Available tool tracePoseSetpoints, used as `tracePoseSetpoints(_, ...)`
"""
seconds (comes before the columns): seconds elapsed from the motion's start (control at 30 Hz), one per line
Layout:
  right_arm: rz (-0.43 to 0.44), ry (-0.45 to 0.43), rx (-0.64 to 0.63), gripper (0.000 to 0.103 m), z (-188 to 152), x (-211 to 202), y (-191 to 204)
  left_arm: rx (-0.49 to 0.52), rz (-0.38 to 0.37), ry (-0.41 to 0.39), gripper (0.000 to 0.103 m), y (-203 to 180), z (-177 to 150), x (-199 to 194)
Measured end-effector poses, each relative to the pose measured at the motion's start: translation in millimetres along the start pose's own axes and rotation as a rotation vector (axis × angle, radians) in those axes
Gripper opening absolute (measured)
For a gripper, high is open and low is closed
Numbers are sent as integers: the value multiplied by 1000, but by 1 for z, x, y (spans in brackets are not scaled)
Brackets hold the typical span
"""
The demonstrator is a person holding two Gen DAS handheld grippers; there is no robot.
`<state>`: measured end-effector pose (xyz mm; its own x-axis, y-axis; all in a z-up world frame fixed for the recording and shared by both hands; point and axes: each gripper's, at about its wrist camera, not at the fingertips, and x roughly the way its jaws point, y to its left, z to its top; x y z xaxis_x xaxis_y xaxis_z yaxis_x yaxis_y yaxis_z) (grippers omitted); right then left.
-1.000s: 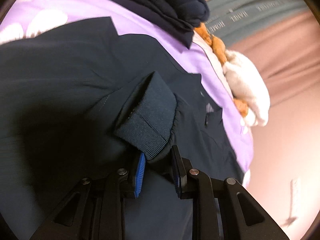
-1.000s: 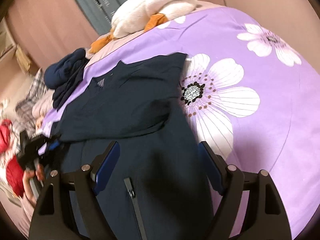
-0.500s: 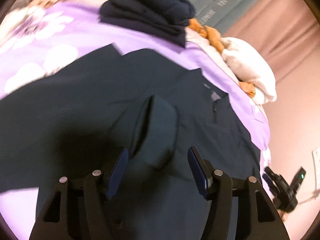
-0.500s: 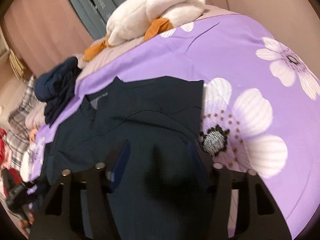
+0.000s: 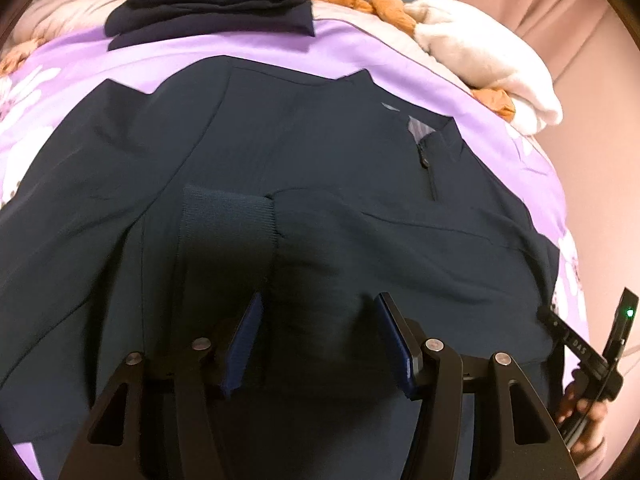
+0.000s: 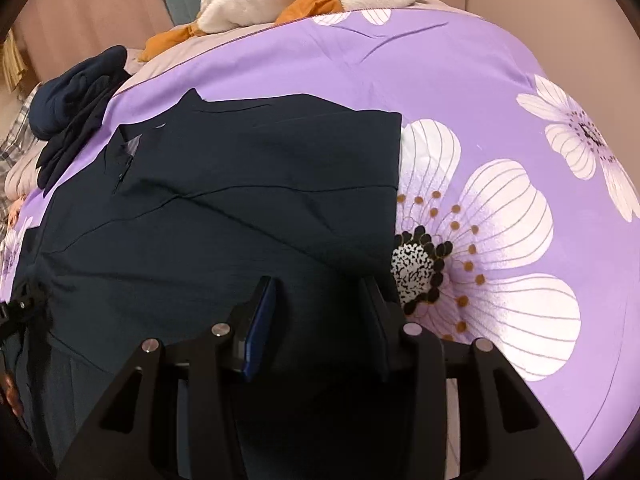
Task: Fold large clothes
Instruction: 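Grasp the other sleeve cuff with the left tool and fold it across the body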
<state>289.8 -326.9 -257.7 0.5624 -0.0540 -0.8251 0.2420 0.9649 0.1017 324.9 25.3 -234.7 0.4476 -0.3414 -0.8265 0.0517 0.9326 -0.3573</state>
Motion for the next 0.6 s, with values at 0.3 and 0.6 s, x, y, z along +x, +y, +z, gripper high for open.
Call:
tracePoseSetpoints(0.3,113,-62,42,58,-18,-66,9,-93,-94,-79,83,8,-19,-67)
tracePoseSetpoints(0.6,236,-80,56,71,-89,-133,21,-344,-64,-215,94,99,-87,-158)
